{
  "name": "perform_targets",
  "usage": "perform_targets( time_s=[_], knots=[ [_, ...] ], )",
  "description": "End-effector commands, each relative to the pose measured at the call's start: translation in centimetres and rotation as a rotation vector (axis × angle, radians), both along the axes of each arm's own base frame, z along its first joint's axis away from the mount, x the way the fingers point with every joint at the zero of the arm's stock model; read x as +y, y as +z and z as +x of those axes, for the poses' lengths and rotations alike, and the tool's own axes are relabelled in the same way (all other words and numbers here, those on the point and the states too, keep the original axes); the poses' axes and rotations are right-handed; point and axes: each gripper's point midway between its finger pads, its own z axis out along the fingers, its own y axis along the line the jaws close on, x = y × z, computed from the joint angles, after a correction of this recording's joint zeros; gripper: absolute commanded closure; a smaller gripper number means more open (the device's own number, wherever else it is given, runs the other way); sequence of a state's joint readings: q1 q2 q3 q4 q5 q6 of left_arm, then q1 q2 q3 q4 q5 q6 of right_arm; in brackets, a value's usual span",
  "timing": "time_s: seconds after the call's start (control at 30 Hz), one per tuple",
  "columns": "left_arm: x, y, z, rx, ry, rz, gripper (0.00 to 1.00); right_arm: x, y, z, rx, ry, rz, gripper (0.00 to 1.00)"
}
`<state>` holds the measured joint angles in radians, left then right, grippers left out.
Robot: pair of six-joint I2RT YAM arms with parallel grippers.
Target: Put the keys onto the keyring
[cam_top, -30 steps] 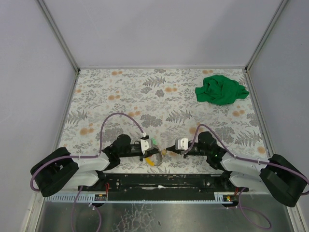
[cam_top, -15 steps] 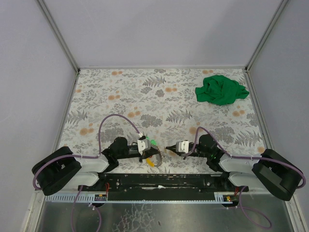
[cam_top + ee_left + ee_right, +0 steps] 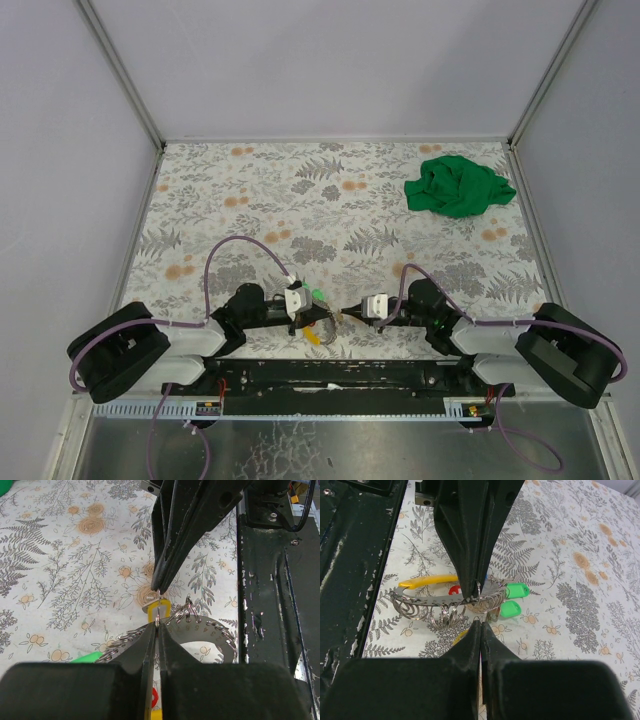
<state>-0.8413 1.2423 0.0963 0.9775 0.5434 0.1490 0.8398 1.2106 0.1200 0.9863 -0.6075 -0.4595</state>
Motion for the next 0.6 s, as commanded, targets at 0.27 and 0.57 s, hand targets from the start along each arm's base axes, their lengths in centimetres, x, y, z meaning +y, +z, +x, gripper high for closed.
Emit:
perform_targets(
  time_s=[0.27, 0.57],
  knots=[
    [-0.72, 2.37, 0.20, -0.055, -0.025, -0.082, 1.00, 1.57, 3.15, 0.12, -0.067, 0.034, 0.095, 1.00],
    [-0.81, 2.32, 0.13, -0.052, -0.032, -0.080, 1.00, 1.64, 3.34, -0.03, -0.064, 0.041, 0.102, 1.00]
  ],
)
